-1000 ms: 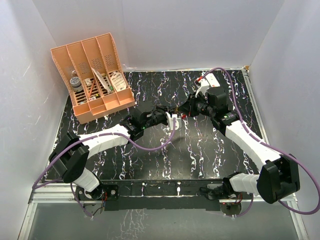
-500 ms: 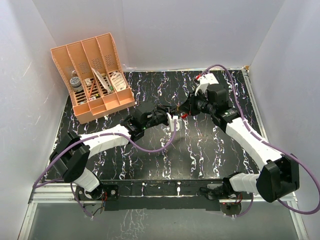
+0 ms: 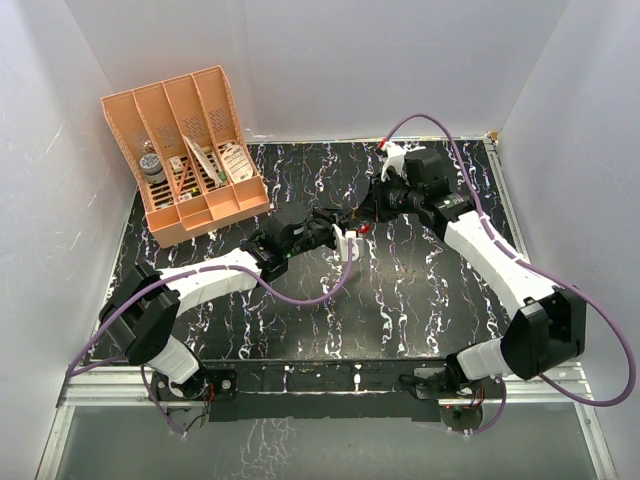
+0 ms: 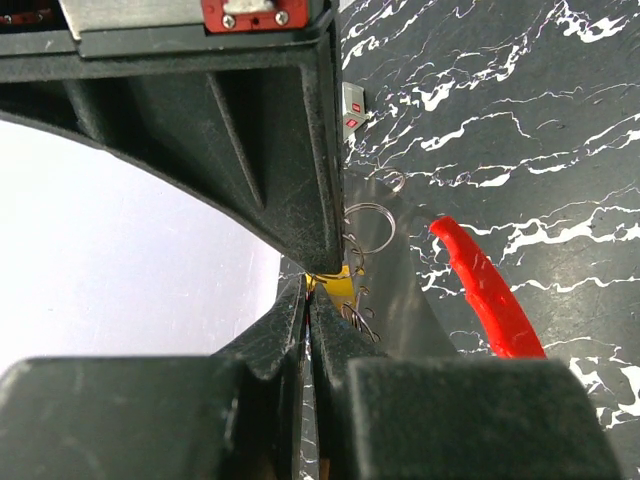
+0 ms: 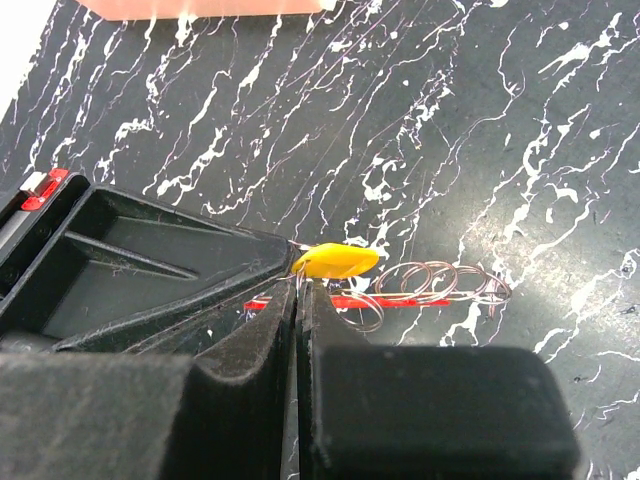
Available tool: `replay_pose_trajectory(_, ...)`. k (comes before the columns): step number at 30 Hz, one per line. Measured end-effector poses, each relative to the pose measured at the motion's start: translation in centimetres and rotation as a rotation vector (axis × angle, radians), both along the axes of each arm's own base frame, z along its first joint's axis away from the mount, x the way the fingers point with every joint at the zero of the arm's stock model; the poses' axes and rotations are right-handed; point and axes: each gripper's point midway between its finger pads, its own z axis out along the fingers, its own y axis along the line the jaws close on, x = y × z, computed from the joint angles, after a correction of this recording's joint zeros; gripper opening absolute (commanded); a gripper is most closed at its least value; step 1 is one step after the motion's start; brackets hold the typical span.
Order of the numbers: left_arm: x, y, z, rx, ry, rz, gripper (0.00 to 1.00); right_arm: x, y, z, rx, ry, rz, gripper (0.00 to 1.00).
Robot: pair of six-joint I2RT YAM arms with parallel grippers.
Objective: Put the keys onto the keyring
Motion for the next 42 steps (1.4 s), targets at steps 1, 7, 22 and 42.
replay_pose_trajectory(1, 0.0, 0.0, 0.0, 0.001, -0.003, 0.0, 0.0, 0.0, 0.0, 0.1, -0.005, 0.002, 0.005, 0.0)
replay_pose_trajectory(7, 0.0, 0.0, 0.1, 0.011, -0.021, -0.004, 0.0, -0.2, 0.0, 0.1, -0.036, 0.042, 0.03, 0.0)
replay_pose_trajectory(22, 0.0, 0.1, -0.1, 0.026, -0.027, -0.006, 0.0, -0.2, 0.3, -0.8, -0.063, 0.145, 0.055, 0.0)
replay_pose_trajectory(42, 0.5, -0.4, -0.9, 0.039, -0.012, -0.006, 0.0, 0.1, 0.1, -1.7, -0.077, 0.177, 0.045, 0.0)
